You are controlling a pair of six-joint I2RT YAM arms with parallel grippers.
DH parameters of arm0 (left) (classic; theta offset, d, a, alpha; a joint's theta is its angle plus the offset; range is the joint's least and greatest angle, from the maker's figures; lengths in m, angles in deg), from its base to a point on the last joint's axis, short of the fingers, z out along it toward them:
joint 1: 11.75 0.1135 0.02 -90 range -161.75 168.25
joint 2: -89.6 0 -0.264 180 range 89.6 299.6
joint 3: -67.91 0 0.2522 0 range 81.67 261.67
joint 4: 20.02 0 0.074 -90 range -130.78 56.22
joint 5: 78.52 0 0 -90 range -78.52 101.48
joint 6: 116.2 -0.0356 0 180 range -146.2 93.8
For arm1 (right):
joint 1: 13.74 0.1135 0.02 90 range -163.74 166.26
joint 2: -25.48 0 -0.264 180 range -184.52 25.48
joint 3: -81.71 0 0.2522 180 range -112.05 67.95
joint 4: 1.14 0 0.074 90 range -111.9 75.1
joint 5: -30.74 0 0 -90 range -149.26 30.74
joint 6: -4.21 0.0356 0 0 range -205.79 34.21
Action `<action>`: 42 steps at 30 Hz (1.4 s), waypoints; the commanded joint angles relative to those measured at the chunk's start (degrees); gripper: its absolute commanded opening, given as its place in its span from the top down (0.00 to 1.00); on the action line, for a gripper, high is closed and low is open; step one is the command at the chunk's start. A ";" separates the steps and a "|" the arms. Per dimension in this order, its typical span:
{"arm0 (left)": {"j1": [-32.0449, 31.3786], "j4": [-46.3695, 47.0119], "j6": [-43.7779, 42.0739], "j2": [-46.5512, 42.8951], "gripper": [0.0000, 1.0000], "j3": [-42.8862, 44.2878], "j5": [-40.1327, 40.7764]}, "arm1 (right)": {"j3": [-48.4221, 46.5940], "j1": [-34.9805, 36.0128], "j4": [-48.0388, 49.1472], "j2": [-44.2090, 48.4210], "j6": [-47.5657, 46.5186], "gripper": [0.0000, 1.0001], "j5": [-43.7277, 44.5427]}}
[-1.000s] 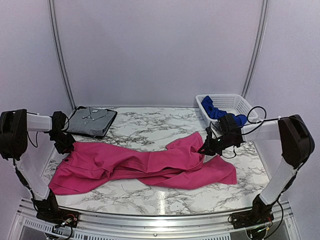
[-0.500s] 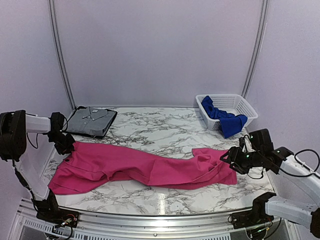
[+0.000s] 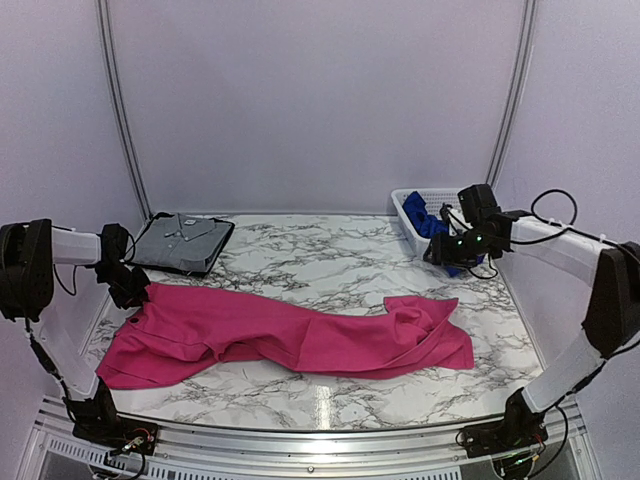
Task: Fold and stack the mixed laundry pile
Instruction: Flatten out the crumpled trousers at the center of the board.
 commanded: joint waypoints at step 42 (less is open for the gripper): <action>2.09 -4.12 -0.33 -0.06 1.00 0.75 3.06 | 4.17 -13.04 -2.16 10.26 -1.12 1.00 11.70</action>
